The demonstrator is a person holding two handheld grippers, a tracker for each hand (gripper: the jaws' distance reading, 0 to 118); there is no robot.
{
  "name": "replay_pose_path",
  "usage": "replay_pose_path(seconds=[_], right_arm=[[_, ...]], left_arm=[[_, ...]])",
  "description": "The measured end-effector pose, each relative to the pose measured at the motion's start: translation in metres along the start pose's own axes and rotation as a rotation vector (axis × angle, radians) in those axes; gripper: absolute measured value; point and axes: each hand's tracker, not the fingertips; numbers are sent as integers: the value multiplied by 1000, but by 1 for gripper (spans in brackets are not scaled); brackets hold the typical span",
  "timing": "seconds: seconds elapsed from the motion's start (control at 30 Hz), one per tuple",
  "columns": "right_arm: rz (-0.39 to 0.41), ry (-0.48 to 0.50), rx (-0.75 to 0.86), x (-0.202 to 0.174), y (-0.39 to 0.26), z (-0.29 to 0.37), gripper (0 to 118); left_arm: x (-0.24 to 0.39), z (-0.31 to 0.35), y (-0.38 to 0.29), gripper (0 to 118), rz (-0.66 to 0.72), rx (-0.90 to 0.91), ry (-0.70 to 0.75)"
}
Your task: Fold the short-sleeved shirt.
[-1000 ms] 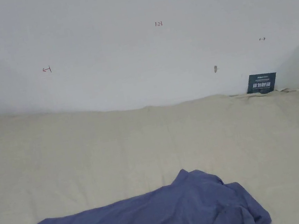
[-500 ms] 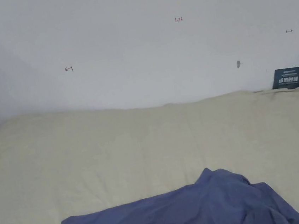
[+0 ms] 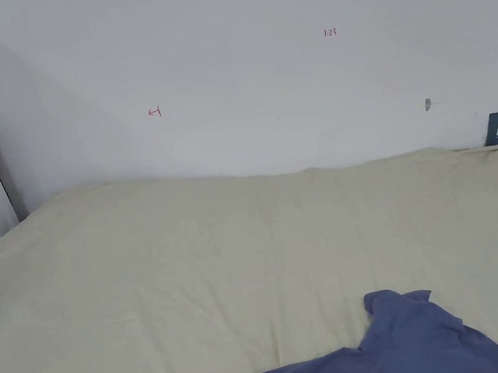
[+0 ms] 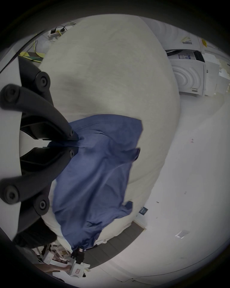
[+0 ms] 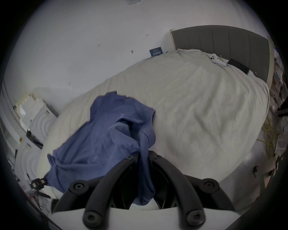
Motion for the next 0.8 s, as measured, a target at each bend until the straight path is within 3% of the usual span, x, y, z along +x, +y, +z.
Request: replay_pose_path(seconds=[0.07,0.13,0.2,0.27,0.37,0.43,0.53,0.67,0.8], right_arm=[[52,-51,-43,1,-9,-14,9],[47,-58,-41,4,-14,-20,10],[104,-103,11,3,-10,-10,19],[174,-135,152,-3,-4,16,57],[287,68,366,-17,8,69,94],[290,126,446,-34,15,97,105],[263,222,448,-58,22,120,105],[278,272,442,-92,17,132,105],[331,253,428,-121,3,133,104]], left_arm=[[-2,-7,-9,6,11,-11,16],[-4,-15,-7,10,29,-50,26],[-6,-1,0,31,33,1,58],[-4,29,7,67,-41,183,89],[10,82,26,94,-107,373,84],[30,114,38,98,-153,445,83],[63,145,45,97,-191,519,31],[97,161,38,96,-187,564,-86],[123,149,25,92,-262,547,-61]])
